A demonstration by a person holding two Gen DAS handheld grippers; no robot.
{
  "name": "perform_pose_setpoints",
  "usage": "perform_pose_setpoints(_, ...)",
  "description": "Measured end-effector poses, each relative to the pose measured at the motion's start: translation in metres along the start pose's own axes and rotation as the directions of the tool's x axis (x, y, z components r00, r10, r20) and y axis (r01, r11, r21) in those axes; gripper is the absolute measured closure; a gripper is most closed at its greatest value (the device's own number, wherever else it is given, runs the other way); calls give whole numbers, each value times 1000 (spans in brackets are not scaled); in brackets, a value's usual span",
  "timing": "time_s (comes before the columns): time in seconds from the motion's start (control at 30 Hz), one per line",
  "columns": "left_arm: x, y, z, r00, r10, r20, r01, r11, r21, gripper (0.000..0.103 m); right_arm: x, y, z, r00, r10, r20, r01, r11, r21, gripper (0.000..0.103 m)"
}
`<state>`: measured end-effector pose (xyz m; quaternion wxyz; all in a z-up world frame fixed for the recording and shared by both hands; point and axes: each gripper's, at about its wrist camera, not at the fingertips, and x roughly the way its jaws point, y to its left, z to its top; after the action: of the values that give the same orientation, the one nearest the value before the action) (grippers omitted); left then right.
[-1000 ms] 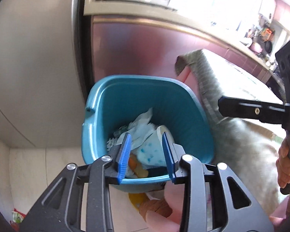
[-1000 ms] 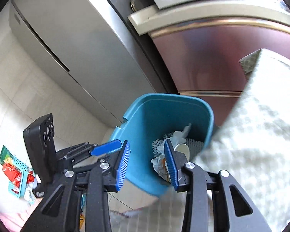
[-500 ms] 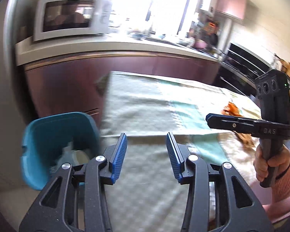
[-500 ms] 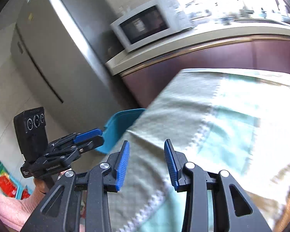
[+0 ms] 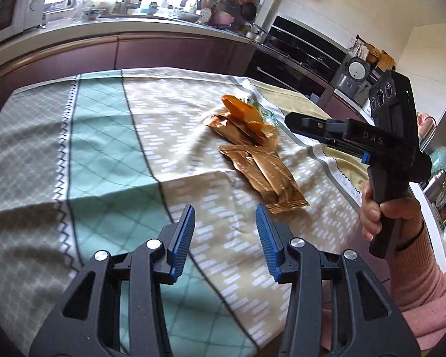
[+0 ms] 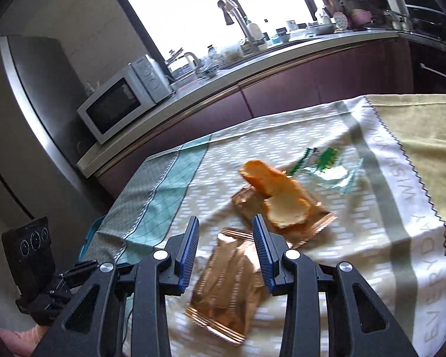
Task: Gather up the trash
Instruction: 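Grasp a brown sachet with the left tool while the right tool grasps an orange peel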
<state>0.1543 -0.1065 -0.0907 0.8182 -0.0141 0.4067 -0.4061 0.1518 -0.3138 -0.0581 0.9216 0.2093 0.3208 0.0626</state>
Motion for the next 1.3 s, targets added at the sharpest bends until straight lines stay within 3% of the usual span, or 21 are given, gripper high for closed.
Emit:
perform_pose_setpoints(0.17, 37, -19, 5, 995, -68, -72, 68, 998, -11, 60, 4, -26, 6, 999, -35, 8, 34, 998, 46, 67)
perform_pose_setpoints(0.37, 61, -34, 8, 986, -105, -127, 101, 994, -35, 58, 12, -47, 8, 999, -40, -10, 41, 998, 57, 67)
perform_pose_setpoints(0.63, 76, -34, 16, 984, -127, -128, 116, 989, -92, 56, 33, -53, 10, 998, -15, -66, 20, 998, 66, 67)
perform_pose_setpoints(0.8, 80, -33, 20, 986, -116, -123, 104, 989, -106, 61, 40, -60, 12, 997, 16, -79, -7, 994, 109, 67)
perform_pose_setpoints(0.87, 82, -34, 22, 986, -110, -124, 98, 990, -106, 72, 43, -61, 12, 996, 25, -85, -15, 993, 118, 74)
perform_pose_setpoints(1.1, 79, -38, 23, 991, -91, -95, 83, 993, -79, 84, 44, -60, 9, 995, 40, -87, -29, 991, 129, 96)
perform_pose_setpoints(1.17, 75, -39, 24, 991, -100, -85, 95, 993, -68, 100, 42, -60, 9, 996, 44, -80, -34, 991, 130, 97)
perform_pose_setpoints(1.3, 69, -37, 25, 994, -86, -72, 82, 995, -50, 100, 39, -57, 9, 996, 52, -69, -43, 991, 129, 98)
